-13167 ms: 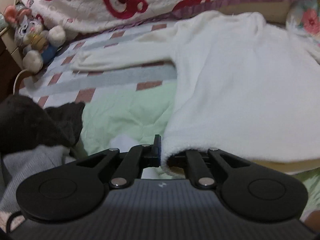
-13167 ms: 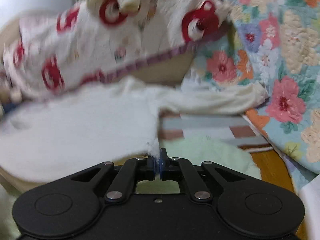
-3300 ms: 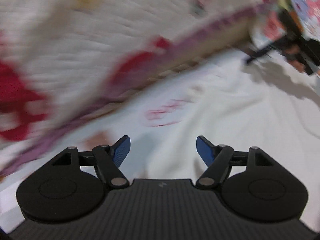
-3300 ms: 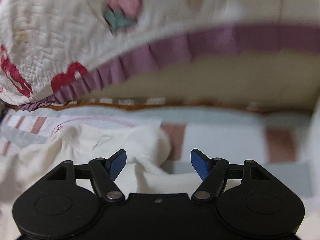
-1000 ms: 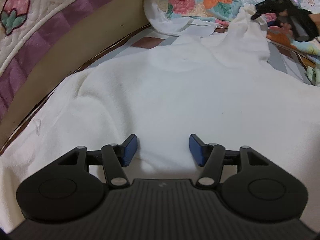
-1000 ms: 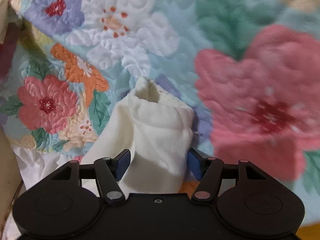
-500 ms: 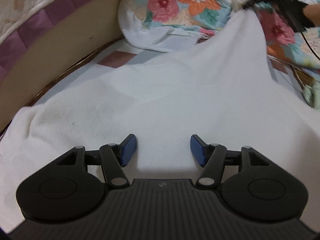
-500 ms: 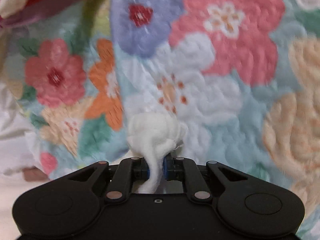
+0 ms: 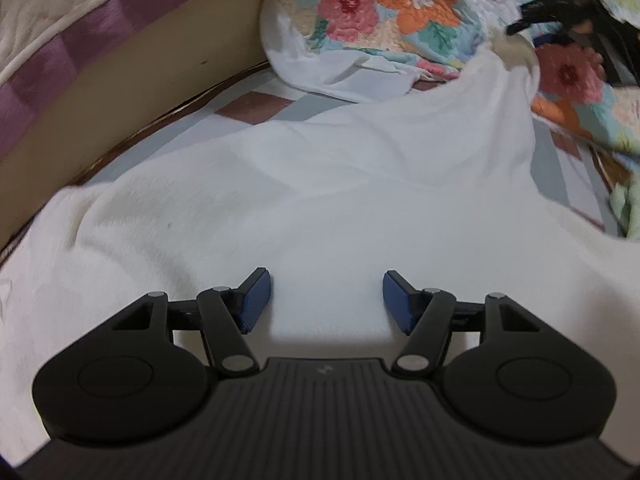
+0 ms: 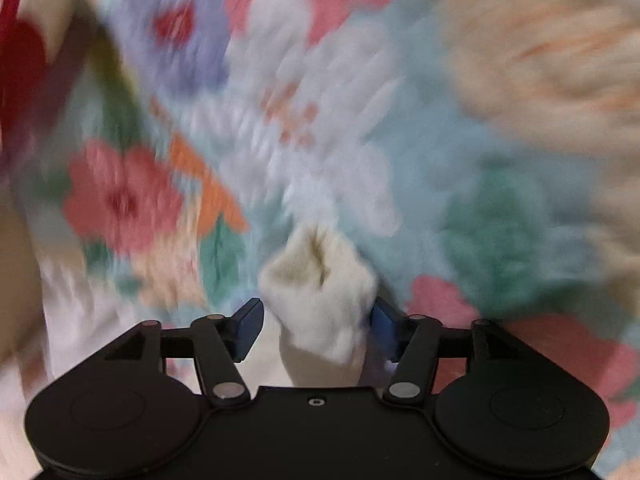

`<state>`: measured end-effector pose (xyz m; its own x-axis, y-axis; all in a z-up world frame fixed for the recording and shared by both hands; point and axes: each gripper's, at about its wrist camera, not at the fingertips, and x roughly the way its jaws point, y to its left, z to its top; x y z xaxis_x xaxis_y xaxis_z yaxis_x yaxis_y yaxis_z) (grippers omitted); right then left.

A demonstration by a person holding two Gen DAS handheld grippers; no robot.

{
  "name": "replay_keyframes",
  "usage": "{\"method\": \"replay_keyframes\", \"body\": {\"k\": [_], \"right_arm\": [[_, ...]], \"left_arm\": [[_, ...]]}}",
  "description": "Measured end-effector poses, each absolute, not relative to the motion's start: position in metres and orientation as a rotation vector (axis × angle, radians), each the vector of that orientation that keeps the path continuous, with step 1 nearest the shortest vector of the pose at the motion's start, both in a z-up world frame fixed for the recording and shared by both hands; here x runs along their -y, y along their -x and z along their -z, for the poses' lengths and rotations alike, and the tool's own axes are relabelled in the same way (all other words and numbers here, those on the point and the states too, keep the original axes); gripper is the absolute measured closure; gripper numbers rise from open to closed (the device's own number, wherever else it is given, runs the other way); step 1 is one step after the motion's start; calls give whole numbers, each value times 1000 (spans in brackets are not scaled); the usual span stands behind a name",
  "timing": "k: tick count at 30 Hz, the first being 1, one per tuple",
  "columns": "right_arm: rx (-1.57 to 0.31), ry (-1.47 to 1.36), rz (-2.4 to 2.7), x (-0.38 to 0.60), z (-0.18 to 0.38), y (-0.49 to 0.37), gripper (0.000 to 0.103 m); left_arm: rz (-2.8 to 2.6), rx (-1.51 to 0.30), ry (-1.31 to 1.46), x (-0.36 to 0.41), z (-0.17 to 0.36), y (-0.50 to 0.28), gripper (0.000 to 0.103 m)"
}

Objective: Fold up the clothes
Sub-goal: 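Release the sleeve end and move the right gripper back over the mat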

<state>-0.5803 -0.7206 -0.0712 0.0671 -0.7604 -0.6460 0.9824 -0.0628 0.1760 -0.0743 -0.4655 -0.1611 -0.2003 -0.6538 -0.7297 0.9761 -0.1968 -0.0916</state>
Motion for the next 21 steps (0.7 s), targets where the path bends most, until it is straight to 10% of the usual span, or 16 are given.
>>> {"method": "replay_keyframes", "body": {"k": [5,14,21], "right_arm": [[-340,-472,1576,688,50,537,38],[-839,-531,1431,726,150,461,40],[-705,-439,1634,761,136,493,47]], "left_arm": [[1669,-740,-583,465,162,61,41],[1580,-694,-633,455,164,54,41],[1503,-658,-621,416,160,26,38]]}}
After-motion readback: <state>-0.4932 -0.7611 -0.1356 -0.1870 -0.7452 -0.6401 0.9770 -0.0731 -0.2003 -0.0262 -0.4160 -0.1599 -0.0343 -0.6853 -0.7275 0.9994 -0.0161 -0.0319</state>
